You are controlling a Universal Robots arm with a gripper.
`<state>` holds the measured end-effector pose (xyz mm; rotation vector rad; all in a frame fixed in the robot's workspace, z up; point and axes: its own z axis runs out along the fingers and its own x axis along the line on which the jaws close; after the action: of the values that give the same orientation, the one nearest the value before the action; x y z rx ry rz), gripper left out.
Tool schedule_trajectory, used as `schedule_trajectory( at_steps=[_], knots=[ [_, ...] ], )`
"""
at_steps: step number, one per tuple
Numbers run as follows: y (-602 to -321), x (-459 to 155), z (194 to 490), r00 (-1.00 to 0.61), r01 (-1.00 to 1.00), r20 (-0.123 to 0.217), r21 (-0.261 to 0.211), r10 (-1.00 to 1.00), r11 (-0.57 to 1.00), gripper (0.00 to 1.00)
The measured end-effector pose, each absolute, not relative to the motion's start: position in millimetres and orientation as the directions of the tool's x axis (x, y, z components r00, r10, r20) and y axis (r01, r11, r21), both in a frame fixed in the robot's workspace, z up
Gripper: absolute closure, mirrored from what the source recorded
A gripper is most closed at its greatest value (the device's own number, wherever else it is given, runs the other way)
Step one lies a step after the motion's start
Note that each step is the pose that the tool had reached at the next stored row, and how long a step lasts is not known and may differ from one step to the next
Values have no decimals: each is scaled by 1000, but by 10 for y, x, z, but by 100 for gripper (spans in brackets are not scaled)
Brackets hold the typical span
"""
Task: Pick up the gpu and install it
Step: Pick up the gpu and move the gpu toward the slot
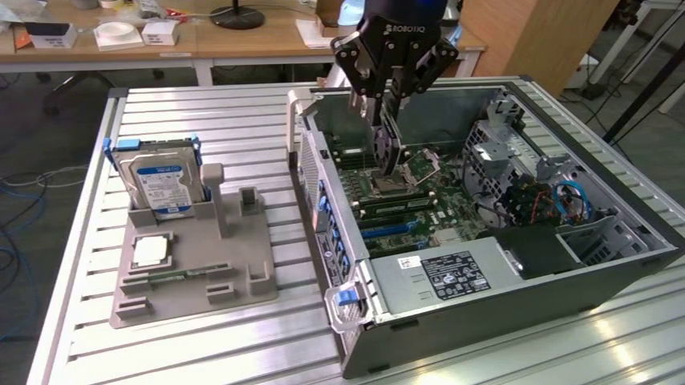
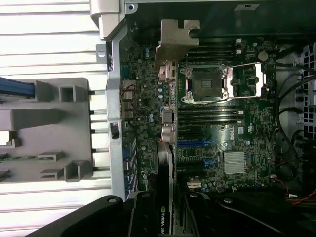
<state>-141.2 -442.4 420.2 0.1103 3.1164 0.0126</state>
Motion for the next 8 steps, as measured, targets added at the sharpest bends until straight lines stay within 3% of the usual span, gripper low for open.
schedule_trajectory(
  at_steps=[8],
  knots=[
    [-4424, -1345, 4202, -997, 71, -23, 9, 71, 997, 74]
  ],
)
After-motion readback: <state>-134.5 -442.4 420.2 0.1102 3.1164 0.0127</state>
